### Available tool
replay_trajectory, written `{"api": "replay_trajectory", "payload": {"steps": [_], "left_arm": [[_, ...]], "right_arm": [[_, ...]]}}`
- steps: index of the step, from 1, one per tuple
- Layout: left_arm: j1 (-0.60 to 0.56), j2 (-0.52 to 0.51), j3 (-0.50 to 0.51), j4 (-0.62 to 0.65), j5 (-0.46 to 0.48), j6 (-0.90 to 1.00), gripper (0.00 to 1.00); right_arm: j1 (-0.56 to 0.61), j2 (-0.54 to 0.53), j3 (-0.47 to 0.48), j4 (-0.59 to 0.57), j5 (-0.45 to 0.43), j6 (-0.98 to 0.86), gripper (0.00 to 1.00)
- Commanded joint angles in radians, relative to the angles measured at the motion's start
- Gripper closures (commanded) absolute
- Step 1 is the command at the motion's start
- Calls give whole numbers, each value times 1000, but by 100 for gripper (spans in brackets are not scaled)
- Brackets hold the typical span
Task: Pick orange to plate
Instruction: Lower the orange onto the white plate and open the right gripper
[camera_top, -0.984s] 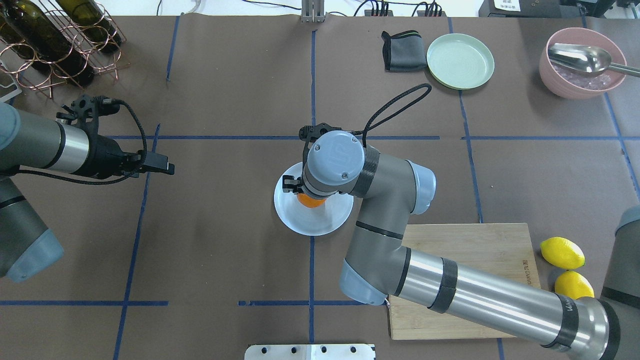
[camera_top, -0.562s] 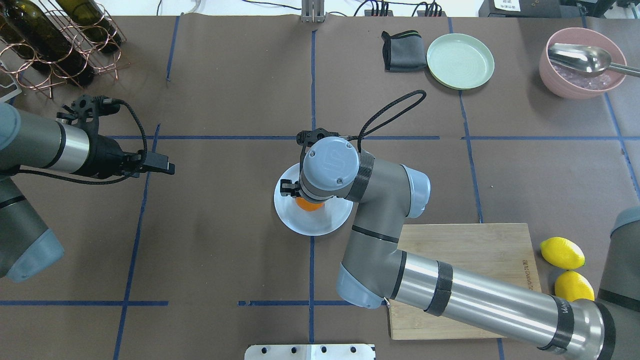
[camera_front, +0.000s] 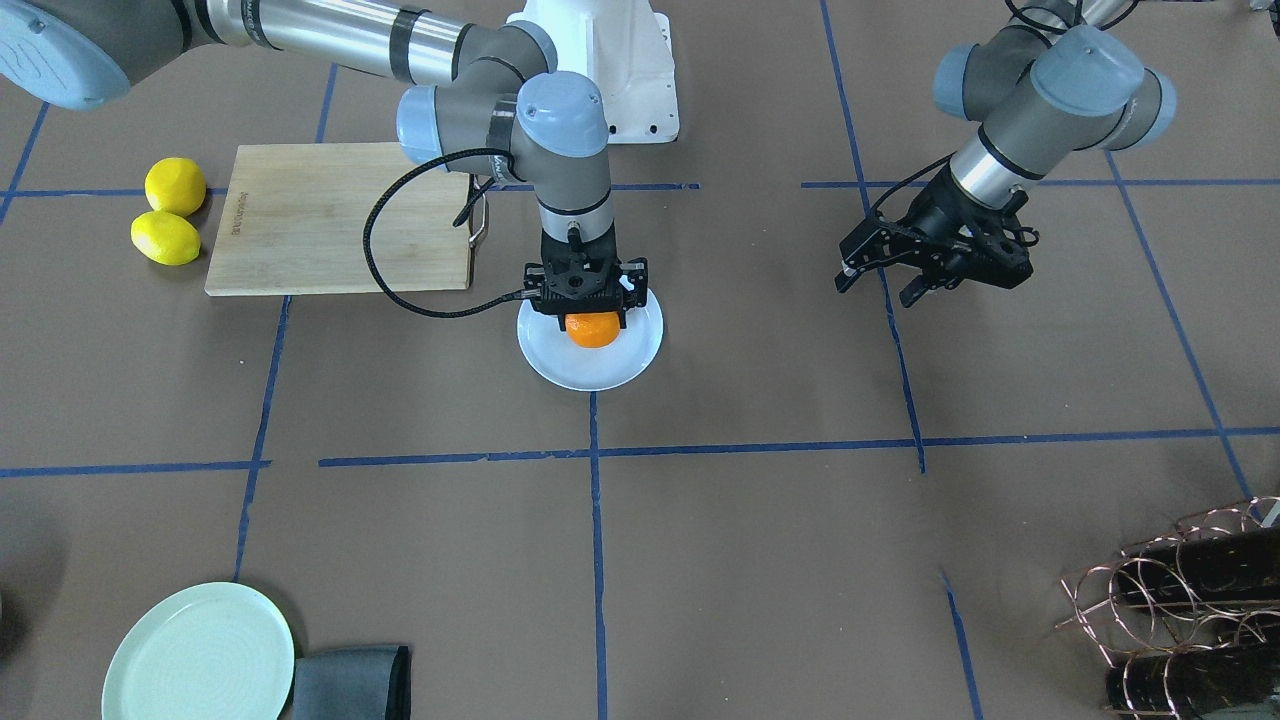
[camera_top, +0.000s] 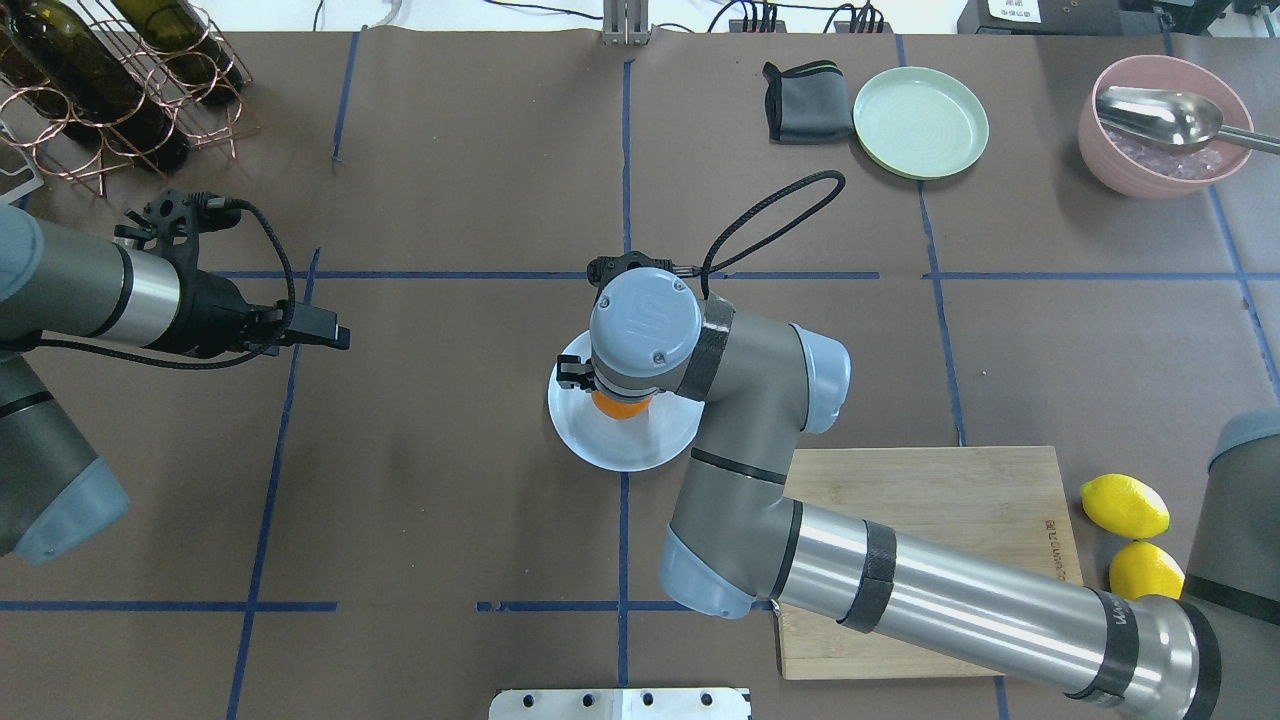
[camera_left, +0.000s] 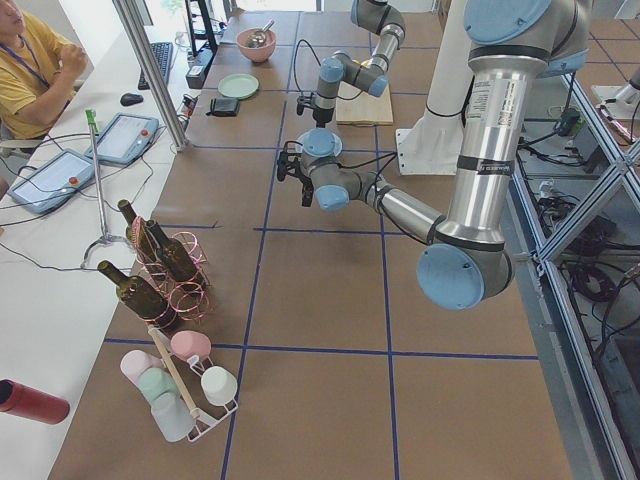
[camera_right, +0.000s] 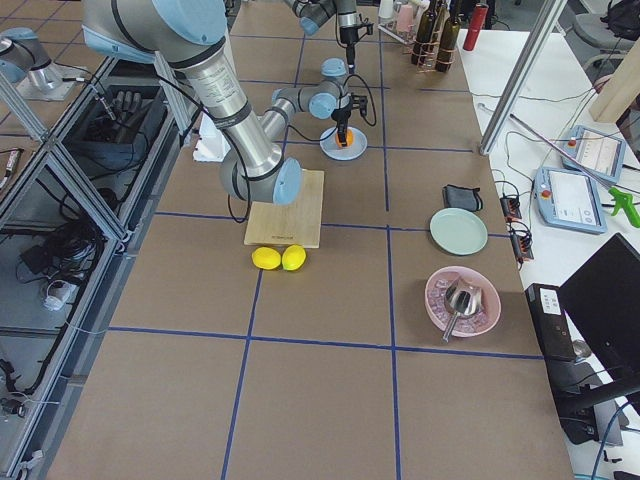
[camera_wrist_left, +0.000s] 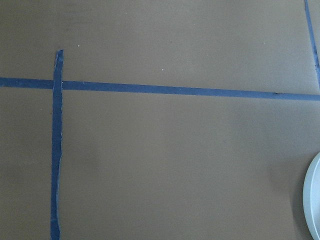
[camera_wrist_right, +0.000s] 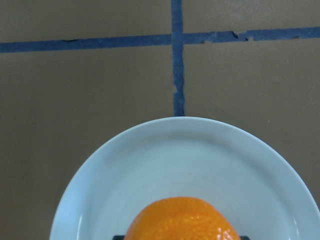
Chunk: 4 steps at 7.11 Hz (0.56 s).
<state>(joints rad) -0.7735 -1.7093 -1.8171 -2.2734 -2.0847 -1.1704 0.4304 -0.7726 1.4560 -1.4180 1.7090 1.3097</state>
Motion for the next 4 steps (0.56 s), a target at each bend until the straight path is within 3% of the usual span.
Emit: {"api": "replay_trajectory", "payload": {"steps": [1,2,3,4], "left_arm": [[0,-1,1,0,0,0,0],[0,-1,1,0,0,0,0],[0,-1,1,0,0,0,0],[0,-1,1,0,0,0,0]], "right_arm": [[-4,-4,-6,-2,-3,-1,56],[-5,-4,-6,-2,-3,-1,11],[-5,-2,-3,-2,-3,-1,0],[-5,-2,3,-2,-3,-4,0]]}}
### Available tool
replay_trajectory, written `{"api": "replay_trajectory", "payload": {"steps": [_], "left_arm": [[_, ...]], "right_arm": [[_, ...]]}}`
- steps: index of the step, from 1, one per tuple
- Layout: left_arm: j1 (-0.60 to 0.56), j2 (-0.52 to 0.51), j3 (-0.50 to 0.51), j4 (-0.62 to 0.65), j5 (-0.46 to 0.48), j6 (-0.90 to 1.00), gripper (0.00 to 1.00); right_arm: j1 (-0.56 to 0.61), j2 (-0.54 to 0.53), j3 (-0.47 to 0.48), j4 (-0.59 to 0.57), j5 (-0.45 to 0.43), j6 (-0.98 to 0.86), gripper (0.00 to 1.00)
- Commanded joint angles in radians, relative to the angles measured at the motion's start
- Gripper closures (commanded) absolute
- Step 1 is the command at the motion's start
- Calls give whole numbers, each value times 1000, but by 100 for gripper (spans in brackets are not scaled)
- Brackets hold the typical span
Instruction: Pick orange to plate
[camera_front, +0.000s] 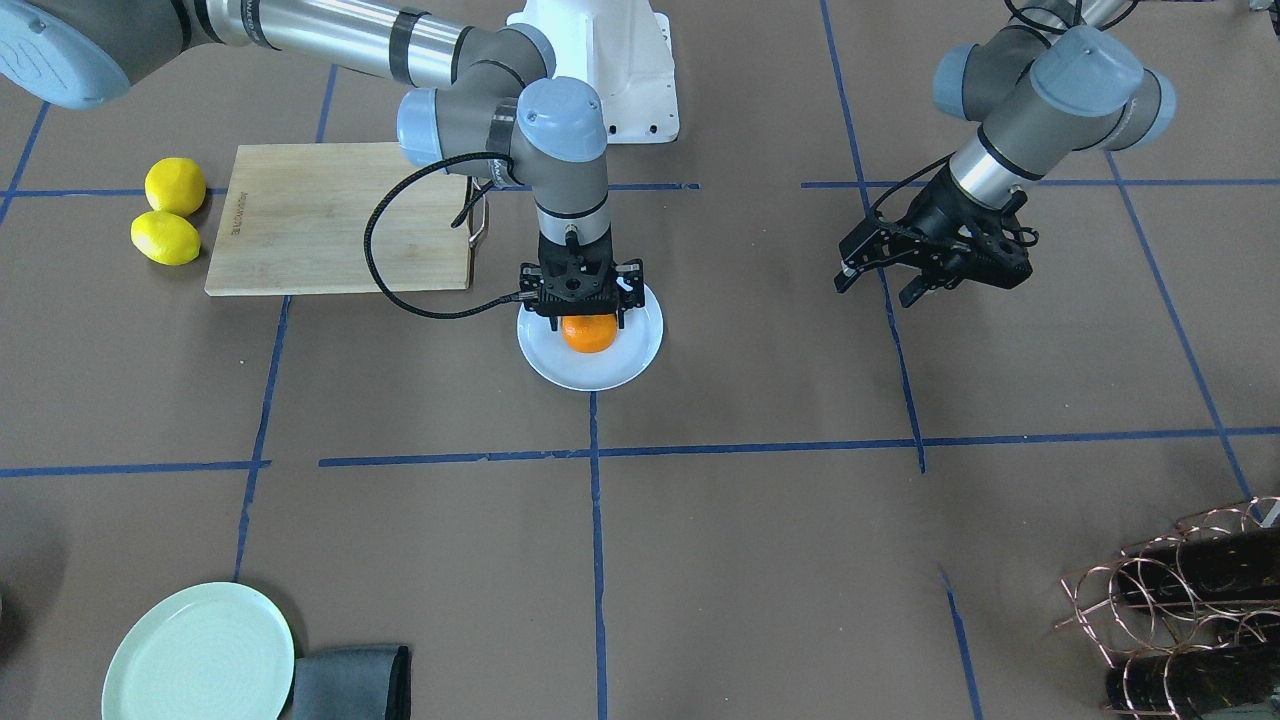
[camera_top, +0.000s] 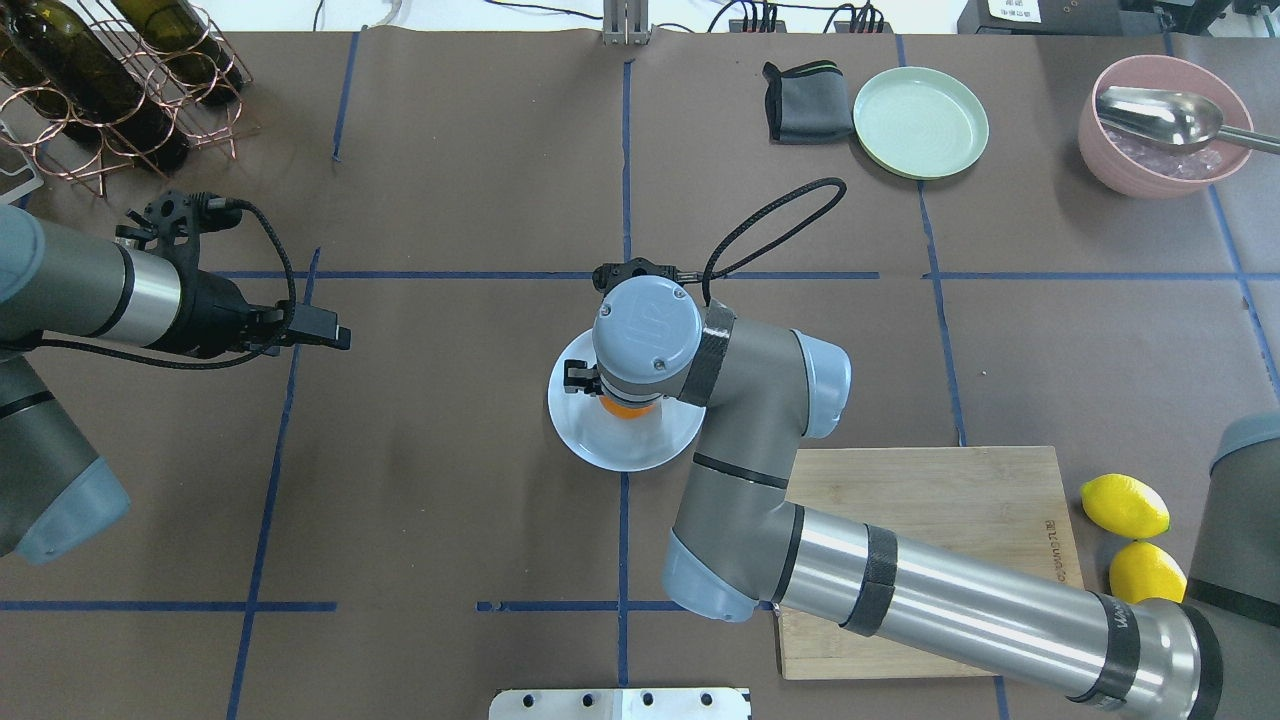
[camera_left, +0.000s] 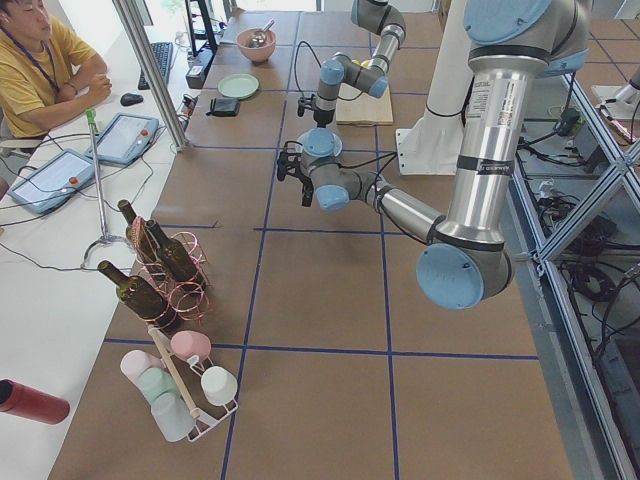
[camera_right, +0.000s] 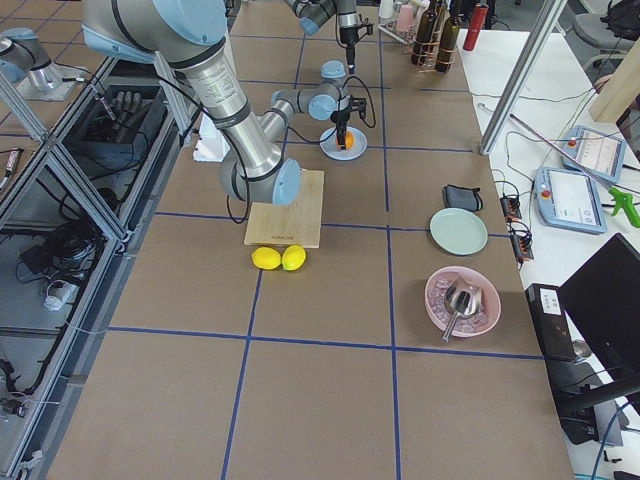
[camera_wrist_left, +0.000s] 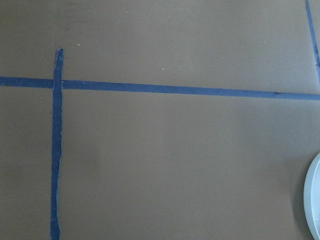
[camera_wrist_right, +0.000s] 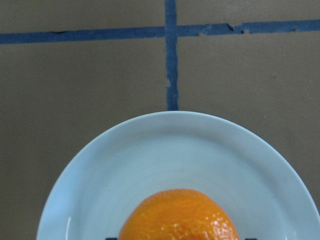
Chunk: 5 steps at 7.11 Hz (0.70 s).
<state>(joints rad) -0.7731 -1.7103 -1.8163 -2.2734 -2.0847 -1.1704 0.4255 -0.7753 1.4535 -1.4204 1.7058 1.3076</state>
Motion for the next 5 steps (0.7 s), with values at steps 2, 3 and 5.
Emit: {"api": "replay_trajectory", "payload": {"steps": [2,3,5], "left_arm": [[0,3,-6,0,-2,3,0],[-3,3,-9,2,-9,21,0],[-56,97,-15,3,-12,277,0]], "right_arm": [[44,-57,168,-18,20,-11,0],[94,-173,340,-53,72,-17,0],[255,-350,477,-60,261,-130,0]]}}
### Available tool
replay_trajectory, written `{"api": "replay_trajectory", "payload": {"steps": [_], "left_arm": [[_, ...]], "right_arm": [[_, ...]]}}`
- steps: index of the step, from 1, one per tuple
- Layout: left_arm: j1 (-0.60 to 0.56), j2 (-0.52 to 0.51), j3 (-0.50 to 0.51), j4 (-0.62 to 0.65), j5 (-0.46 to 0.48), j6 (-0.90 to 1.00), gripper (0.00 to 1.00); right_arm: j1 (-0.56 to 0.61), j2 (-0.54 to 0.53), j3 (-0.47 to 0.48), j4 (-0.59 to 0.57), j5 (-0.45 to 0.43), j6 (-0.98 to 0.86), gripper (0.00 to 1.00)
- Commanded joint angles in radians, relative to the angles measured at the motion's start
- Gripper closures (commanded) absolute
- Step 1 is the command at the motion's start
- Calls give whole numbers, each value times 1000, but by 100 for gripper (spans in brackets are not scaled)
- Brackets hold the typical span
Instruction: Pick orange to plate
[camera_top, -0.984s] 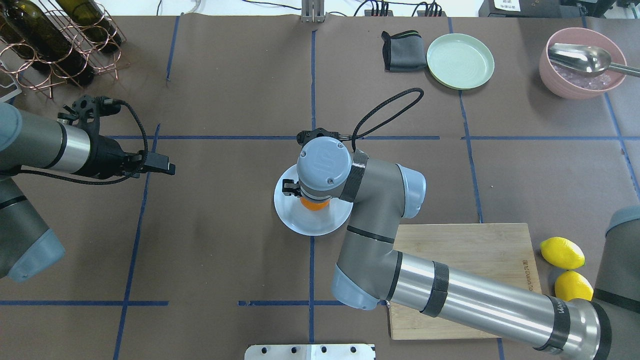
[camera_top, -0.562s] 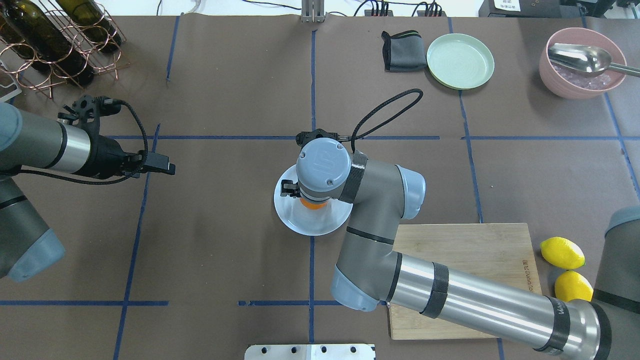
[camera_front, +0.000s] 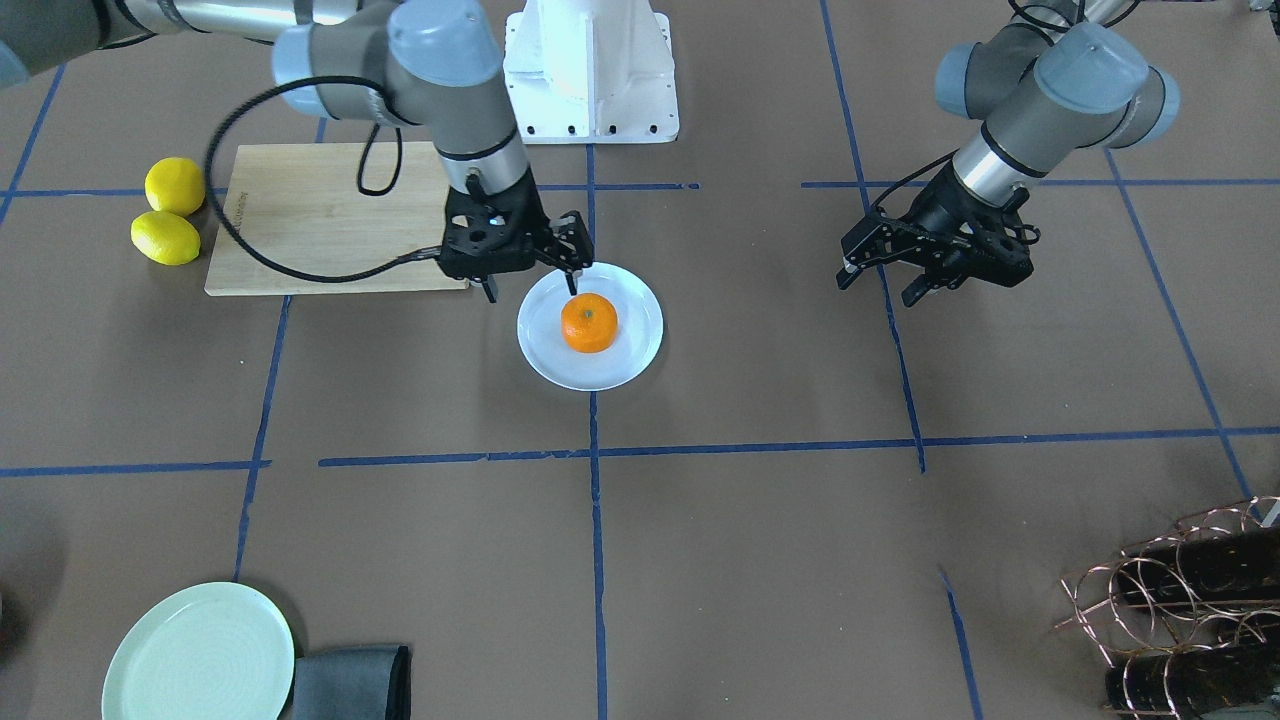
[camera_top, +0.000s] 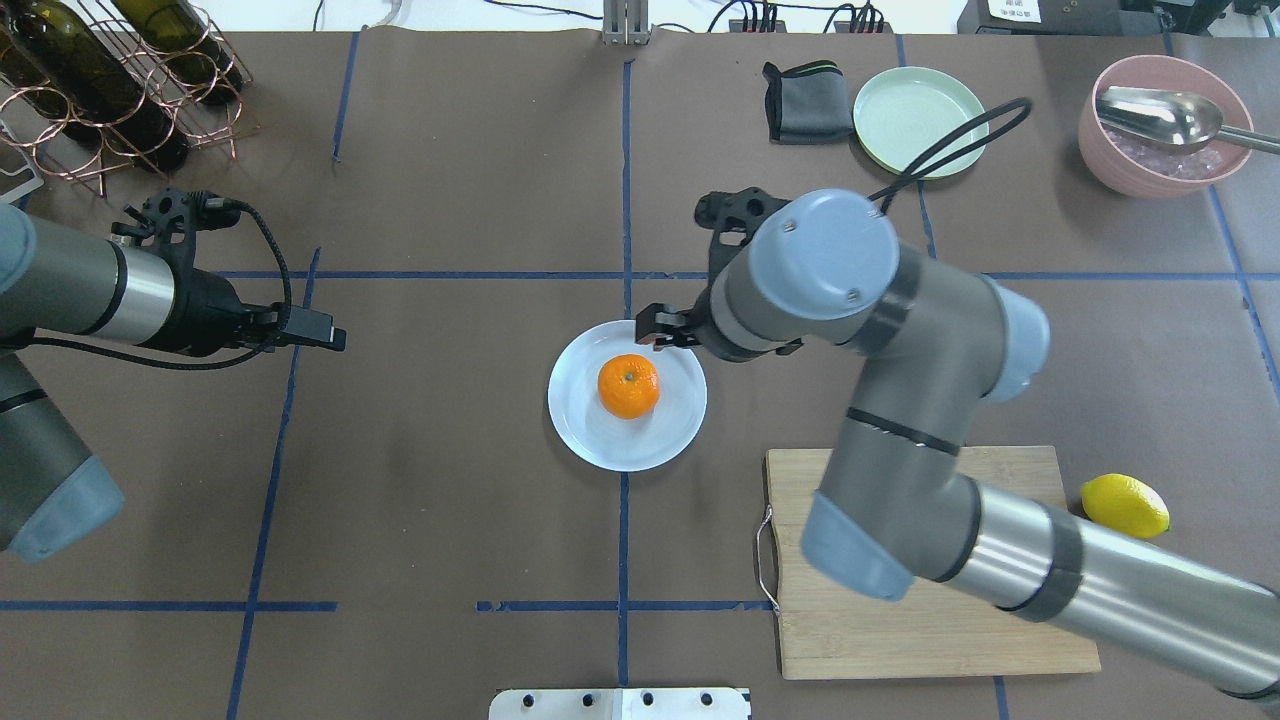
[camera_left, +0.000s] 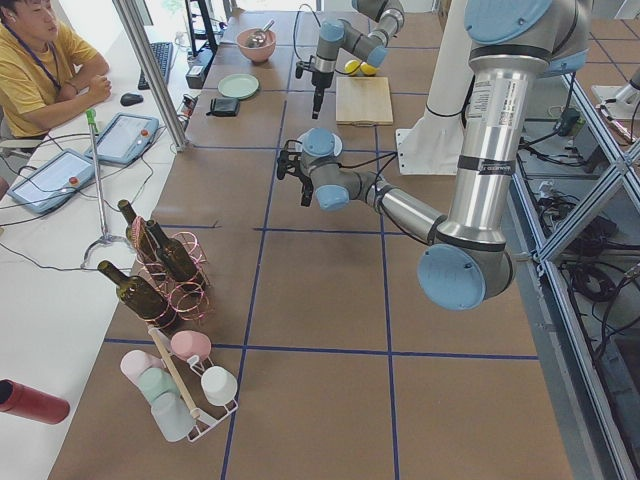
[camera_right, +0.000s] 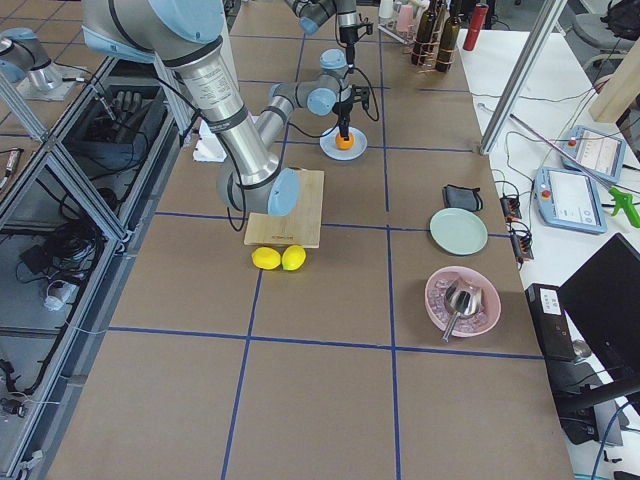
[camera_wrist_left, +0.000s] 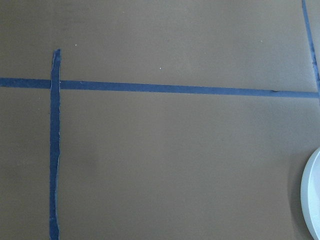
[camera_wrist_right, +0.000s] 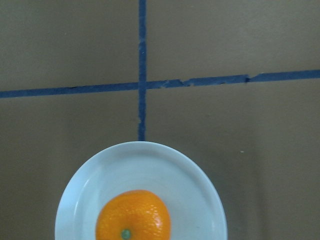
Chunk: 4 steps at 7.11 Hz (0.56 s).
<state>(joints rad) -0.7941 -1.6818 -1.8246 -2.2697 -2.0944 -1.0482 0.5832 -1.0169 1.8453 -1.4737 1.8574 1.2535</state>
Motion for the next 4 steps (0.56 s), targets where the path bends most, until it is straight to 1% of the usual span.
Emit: {"api": "replay_trajectory", "payload": {"steps": [1,2,3,4], "left_arm": [[-115,123,1,2,-4,321,0],[-205,141,17,15,-18,479,0],[-337,140,39,92,-83,648,0],[-484,137,45,227,-126,886,0]], "right_arm": [[201,-193,88,-7,209,-201,0],[315,-285,81,-7,288,-399,0],[440,-358,65,-13,351,-580,0],[551,-386,14,-45,411,-762,0]]}}
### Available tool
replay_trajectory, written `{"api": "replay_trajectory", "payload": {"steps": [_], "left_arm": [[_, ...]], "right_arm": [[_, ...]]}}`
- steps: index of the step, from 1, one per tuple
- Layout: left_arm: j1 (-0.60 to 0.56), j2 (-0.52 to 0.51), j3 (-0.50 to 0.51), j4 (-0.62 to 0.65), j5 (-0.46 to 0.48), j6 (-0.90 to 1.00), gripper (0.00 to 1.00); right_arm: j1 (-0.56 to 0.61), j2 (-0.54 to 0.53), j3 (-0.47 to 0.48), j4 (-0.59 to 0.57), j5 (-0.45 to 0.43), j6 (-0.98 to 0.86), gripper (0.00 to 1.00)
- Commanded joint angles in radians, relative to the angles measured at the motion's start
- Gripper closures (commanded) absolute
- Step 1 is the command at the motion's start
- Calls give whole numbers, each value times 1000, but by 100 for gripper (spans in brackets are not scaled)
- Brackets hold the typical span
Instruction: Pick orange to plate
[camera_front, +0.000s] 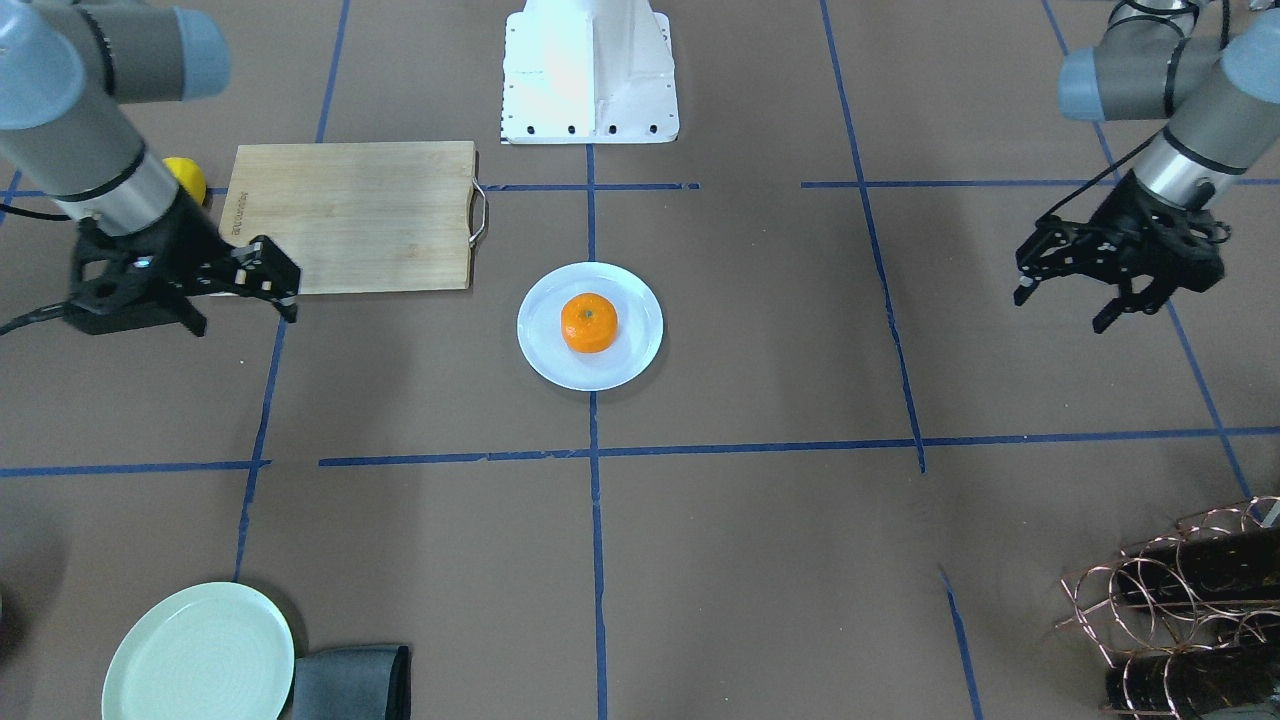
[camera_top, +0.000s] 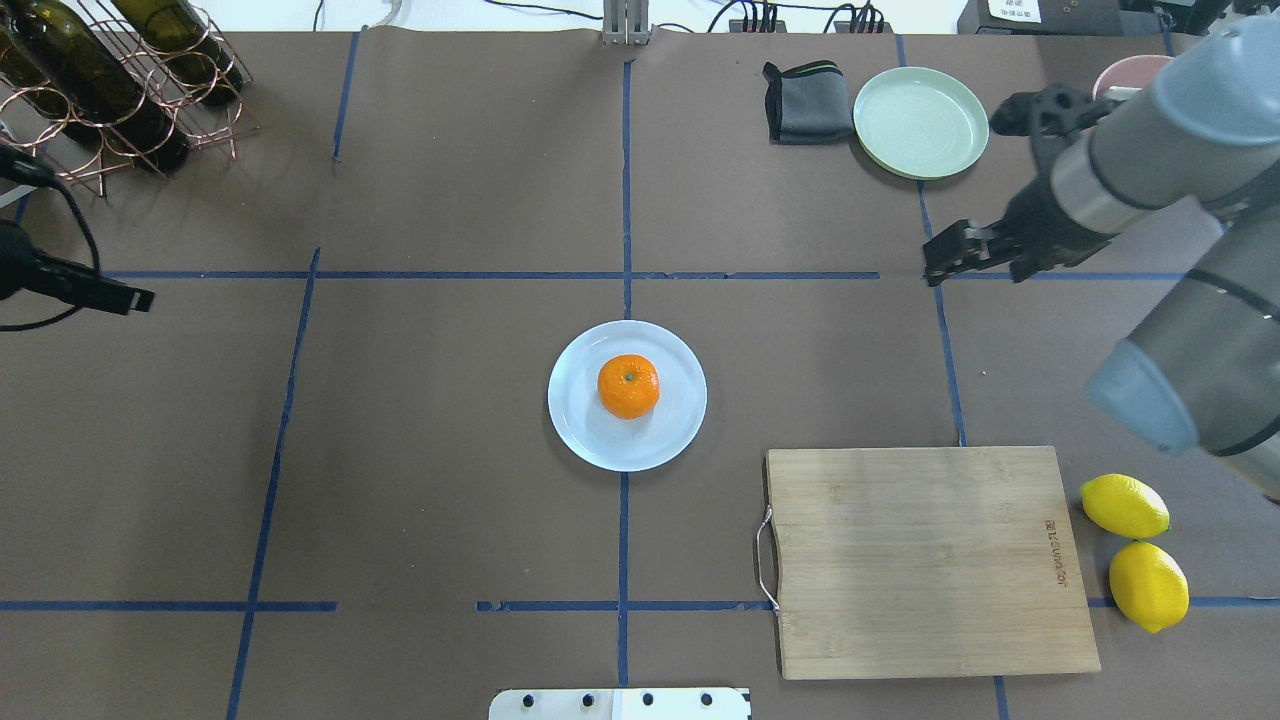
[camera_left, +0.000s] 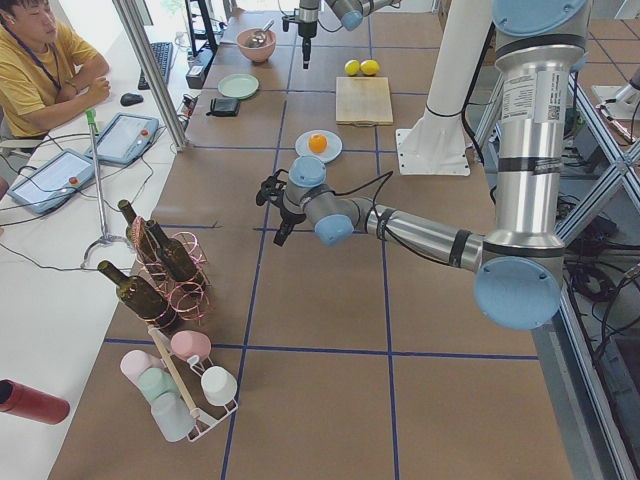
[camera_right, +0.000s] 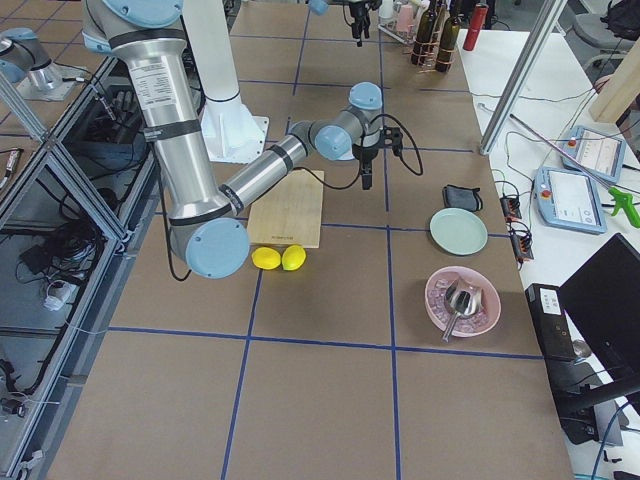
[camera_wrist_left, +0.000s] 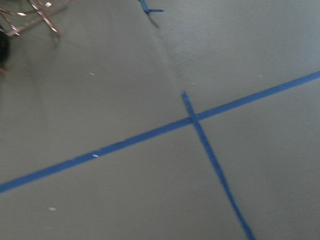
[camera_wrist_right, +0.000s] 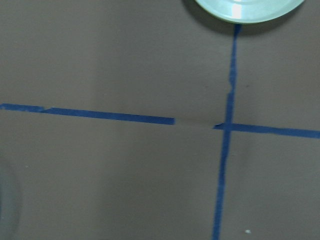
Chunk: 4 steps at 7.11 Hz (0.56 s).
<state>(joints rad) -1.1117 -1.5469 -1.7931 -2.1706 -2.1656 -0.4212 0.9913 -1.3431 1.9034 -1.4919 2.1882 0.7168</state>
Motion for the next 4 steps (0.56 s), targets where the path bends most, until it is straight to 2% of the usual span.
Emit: {"api": "replay_trajectory", "payload": {"steps": [1,2,3,4], "left_arm": [[-316,-18,14,316,-101,433,0],[-420,-54,14,480,-167,578,0],[-466,-65,14,589,-216,607,0],[-471,-47,15,622,-259,607,0]], "right_arm": [[246,-63,-99,-90,115,-422,0],[332,-62,-150,-159,122,-598,0],[393,-62,-208,-200,123,-745,0],[459,-62,-287,-202,130,-870,0]]}}
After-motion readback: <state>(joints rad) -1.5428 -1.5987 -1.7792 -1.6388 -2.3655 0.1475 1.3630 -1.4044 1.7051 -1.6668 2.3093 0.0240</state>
